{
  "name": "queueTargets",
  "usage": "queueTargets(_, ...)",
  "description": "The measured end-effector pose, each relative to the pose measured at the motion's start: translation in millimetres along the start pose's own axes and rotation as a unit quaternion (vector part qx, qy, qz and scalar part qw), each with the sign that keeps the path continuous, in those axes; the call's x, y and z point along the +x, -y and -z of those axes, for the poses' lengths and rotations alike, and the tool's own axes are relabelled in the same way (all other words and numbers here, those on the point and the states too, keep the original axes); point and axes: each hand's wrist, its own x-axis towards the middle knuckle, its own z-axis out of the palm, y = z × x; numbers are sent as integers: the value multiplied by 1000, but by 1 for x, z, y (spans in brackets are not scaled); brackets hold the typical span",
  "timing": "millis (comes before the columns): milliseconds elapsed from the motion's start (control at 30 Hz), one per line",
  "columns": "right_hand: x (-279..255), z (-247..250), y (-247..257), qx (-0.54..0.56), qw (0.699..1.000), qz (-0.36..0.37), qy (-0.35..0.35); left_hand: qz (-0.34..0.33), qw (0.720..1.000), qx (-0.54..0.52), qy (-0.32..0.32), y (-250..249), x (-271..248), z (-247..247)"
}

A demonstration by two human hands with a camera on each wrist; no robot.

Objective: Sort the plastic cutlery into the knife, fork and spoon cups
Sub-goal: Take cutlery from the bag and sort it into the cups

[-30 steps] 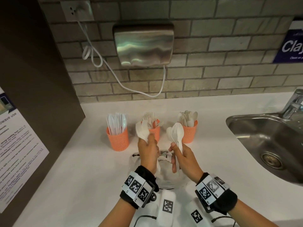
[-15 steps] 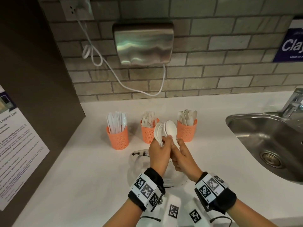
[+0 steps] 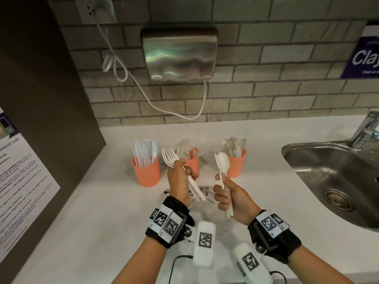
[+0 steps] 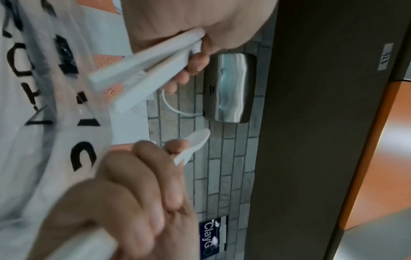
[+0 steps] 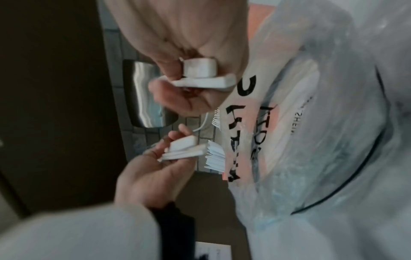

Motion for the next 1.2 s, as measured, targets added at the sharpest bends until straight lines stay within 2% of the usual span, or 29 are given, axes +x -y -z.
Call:
queueTargets(67, 2, 6, 3, 104, 989, -61, 80, 24, 999, 34, 30, 1, -2, 2)
queueTargets(133, 4, 10, 5, 154, 970, -97, 159, 21, 991, 109, 73, 5, -8, 3)
queueTargets(233, 3, 6, 8, 142, 964, -117, 191, 4, 978, 172, 115, 13, -20, 0)
queueTargets(300, 1, 0, 9, 96, 978, -106, 154, 17, 977, 172, 123, 18, -22, -2)
queueTargets(367, -1, -5, 8, -9, 995, -72, 75, 50, 978, 155, 128, 19, -22, -2)
queueTargets(467, -4, -3, 6, -167, 986, -19, -3, 58, 967, 188, 163, 19, -14, 1)
queueTargets(533, -7, 1, 7, -234, 971, -8, -35, 24, 961, 213, 175, 10, -6, 3)
queueTargets(633, -12, 7, 12, -296, 952, 21, -81, -72, 948, 251, 182, -18, 18, 0)
queueTargets(733, -13, 8, 20, -332, 935, 68, -102, -129, 942, 255, 174, -48, 56, -9)
queueTargets(867, -10, 11, 29, -349, 923, 111, -116, -128, 961, 172, 174, -65, 104, -23)
queueTargets(933, -7, 14, 33, -363, 913, 145, -117, -130, 967, 121, 182, -63, 119, -30)
queueTargets(1000, -4, 18, 36, -376, 903, 172, -113, -136, 968, 114, 177, -54, 132, -35)
queueTargets(1200, 8, 30, 43, -395, 889, 197, -121, -136, 963, 179, 146, -14, 157, -44)
